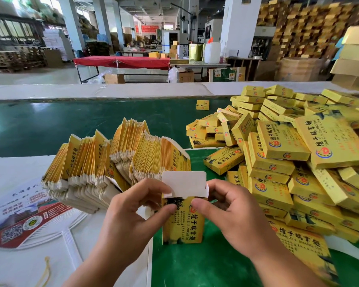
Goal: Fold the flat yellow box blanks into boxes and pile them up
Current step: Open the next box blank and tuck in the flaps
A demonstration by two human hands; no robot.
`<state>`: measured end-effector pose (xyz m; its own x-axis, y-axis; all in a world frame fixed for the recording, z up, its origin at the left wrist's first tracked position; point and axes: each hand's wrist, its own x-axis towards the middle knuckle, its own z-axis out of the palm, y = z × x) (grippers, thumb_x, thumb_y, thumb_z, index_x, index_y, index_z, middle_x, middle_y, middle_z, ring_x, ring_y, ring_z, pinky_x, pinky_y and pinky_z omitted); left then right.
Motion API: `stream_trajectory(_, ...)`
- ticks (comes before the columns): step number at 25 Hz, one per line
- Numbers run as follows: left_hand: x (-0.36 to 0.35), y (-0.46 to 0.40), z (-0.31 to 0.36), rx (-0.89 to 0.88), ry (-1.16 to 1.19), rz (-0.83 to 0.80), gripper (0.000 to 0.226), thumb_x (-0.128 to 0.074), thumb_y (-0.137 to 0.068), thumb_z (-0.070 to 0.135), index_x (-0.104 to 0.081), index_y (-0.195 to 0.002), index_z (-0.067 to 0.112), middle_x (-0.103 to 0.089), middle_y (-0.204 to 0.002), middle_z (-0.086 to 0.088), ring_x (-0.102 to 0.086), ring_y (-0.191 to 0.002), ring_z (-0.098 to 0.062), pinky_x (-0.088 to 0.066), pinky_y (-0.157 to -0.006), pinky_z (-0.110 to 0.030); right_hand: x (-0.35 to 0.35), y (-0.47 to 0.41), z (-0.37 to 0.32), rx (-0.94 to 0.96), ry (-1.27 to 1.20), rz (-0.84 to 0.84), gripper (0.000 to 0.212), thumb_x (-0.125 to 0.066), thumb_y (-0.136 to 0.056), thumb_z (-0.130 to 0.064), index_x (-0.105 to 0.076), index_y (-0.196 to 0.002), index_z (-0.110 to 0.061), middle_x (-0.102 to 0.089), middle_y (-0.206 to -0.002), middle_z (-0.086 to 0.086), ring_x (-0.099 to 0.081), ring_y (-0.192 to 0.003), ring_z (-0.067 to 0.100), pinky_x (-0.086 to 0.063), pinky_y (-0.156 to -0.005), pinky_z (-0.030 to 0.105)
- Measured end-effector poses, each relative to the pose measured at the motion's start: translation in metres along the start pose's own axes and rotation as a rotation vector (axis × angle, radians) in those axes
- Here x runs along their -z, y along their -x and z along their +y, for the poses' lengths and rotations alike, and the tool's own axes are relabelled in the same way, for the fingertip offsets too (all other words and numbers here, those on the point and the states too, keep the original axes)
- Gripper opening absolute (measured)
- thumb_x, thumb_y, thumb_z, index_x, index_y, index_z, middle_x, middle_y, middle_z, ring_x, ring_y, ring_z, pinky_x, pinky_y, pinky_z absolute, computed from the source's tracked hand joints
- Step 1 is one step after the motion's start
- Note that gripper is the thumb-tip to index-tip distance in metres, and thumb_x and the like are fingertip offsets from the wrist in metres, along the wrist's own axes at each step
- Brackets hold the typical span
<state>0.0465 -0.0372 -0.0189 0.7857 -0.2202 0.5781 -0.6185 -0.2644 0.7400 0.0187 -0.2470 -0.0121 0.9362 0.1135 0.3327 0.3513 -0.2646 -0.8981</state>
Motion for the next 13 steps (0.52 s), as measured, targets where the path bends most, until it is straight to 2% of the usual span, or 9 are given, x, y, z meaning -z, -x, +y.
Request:
stream_trajectory(5, 0.001, -0.001, -0.001, 0.001, 0.004, -0.019, 0.013, -0.072, -0.078, 0.039, -0.068, -0.086, 0.029, -0.071, -0.081, 0.004, -0.066, -0.072, -0.019, -0.054, -0.063, -0.026, -0.007, 0.003, 0.000, 0.111, 0.023, 0.105, 0.030, -0.074, -0.083, -0.037, -0.056, -0.107, -0.038, -0.075, -0.096, -0.013, -0.072, -0.086, 0.011, -0.058, -0.070, 0.023)
stream_trajectory(8, 0.002, -0.003, -0.001, 0.008, 0.005, -0.004, 0.012, -0.071, -0.078, 0.040, -0.068, -0.082, 0.029, -0.071, -0.079, 0.005, -0.066, -0.071, -0.019, -0.053, -0.062, -0.023, -0.010, 0.003, 0.001, 0.208, 0.067, 0.169, 0.031, -0.073, -0.082, -0.034, -0.054, -0.107, -0.033, -0.075, -0.095, -0.013, -0.072, -0.085, 0.010, -0.056, -0.070, 0.020)
stream_trajectory(11, 0.001, -0.003, 0.000, -0.009, -0.033, -0.006, 0.011, -0.068, -0.079, 0.041, -0.067, -0.079, 0.030, -0.070, -0.076, 0.009, -0.065, -0.069, -0.014, -0.049, -0.061, -0.013, -0.010, 0.003, 0.003, 0.279, 0.111, 0.194, 0.032, -0.072, -0.084, -0.030, -0.057, -0.112, -0.029, -0.073, -0.096, -0.013, -0.071, -0.086, 0.006, -0.055, -0.071, 0.017)
stream_trajectory(13, 0.000, -0.002, 0.001, -0.004, -0.046, -0.015, 0.013, -0.067, -0.080, 0.043, -0.067, -0.079, 0.030, -0.070, -0.074, 0.011, -0.064, -0.068, -0.013, -0.048, -0.060, -0.013, -0.011, 0.003, 0.002, 0.326, 0.162, 0.226, 0.034, -0.071, -0.084, -0.031, -0.057, -0.116, -0.029, -0.071, -0.096, -0.016, -0.070, -0.087, 0.001, -0.055, -0.071, 0.014)
